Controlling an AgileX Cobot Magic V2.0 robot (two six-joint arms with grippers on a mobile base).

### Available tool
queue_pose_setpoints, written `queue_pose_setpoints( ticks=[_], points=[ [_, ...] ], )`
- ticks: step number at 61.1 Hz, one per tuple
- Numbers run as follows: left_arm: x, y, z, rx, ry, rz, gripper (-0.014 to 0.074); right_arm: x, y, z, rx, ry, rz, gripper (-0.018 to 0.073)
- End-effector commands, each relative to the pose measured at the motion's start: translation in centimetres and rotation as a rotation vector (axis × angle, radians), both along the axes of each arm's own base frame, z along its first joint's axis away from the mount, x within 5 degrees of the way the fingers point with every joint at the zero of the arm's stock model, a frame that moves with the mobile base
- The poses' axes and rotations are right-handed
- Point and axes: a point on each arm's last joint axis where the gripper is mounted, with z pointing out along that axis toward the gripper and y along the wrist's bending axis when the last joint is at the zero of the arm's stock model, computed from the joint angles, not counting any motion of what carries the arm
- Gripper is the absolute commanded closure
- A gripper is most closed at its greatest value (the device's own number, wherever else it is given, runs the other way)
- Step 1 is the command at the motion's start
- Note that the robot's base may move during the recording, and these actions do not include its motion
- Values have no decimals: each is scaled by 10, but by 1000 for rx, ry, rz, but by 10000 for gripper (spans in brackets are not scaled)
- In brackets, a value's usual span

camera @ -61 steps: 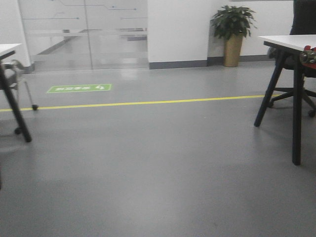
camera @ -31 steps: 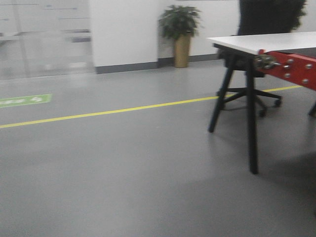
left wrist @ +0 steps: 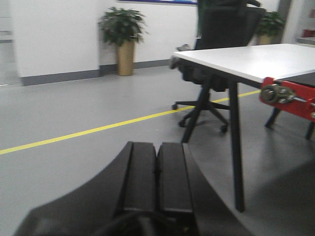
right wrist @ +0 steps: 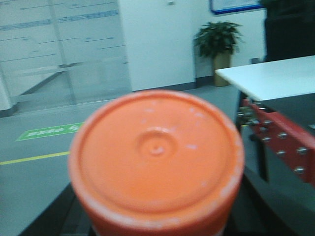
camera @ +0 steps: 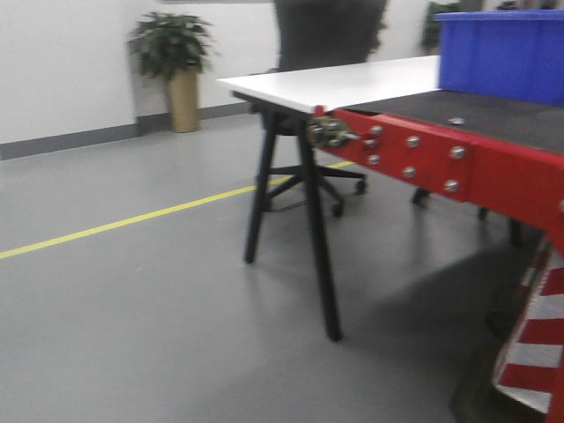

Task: Grab orange capacitor from left shelf to right conveyor
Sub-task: 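Drive the base to the conveyor table holding the capacitor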

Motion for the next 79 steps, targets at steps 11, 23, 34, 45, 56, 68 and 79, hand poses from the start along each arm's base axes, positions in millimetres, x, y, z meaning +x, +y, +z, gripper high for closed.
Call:
queue_pose_setpoints(
  ticks=[11,23,34,45,56,68,79],
  points=[
    [0,0,1,-11,-76,-4,722,-6,-3,17,55,-116,1,505],
    [0,0,1,-11,-76,-4,722,-6,-3,17,55,-116,1,505],
    [0,0,1,-11,-76,-4,722,-6,-3,17,55,-116,1,505],
    [0,0,1,-11,-76,-4,722,-6,-3,17,54,-115,1,505],
    [0,0,1,-11,-76,-4,722,-6,-3,17,54,-115,1,505],
    [0,0,1,-11,-76,-4,722,-6,-3,17,54,-115,1,505],
    [0,0,1,-11,-76,-4,722,-6,-3,17,54,-115,1,505]
  ],
)
